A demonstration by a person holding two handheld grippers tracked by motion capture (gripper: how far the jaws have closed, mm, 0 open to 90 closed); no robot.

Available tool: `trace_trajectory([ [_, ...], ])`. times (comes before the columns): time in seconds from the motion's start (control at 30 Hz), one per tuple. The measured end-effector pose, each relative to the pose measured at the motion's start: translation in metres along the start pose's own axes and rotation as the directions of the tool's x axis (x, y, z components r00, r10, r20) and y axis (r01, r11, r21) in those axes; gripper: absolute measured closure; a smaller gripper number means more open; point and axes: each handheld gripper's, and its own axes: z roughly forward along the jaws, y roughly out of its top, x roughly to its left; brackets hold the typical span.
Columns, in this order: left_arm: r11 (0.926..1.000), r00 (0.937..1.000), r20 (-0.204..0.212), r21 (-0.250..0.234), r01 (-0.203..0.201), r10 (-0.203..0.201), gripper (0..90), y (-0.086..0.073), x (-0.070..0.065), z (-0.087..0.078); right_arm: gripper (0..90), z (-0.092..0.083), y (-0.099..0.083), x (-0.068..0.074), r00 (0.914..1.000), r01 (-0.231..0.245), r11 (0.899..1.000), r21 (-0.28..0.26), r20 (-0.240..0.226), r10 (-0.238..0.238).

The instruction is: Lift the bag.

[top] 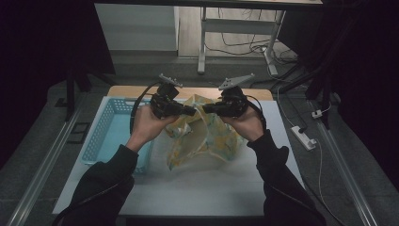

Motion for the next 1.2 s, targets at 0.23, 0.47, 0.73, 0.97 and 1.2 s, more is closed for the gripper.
trace_trajectory([
  [0.23,0.9991,0.9999,0.008,-0.042,0.010,-0.010,89.7,0.013,0.004,-0.017,90.0,-0.010,0.012,0.003,0.9999,0.015,1.000,-0.011,0.005,-0.015],
  [0.47,0.9980,0.9999,-0.008,-0.064,-0.007,0.006,89.7,0.026,0.001,-0.030,90.0,-0.019,0.025,0.002,0.9998,0.020,0.999,-0.036,0.007,-0.020],
  [0.73,0.9951,1.0000,-0.005,-0.098,-0.008,0.008,89.7,0.040,-0.002,-0.043,90.0,-0.029,0.040,0.005,0.9990,0.043,0.998,-0.051,0.017,-0.042],
  [0.97,0.9919,0.9997,-0.020,-0.127,-0.012,0.010,89.7,0.054,-0.005,-0.056,90.0,-0.037,0.055,0.008,0.9977,0.060,0.997,-0.057,0.034,-0.058],
  [1.2,0.9877,0.9994,-0.032,-0.156,-0.015,0.011,89.7,0.067,-0.007,-0.065,90.0,-0.047,0.068,0.009,0.9953,0.079,0.995,-0.066,0.061,-0.075],
])
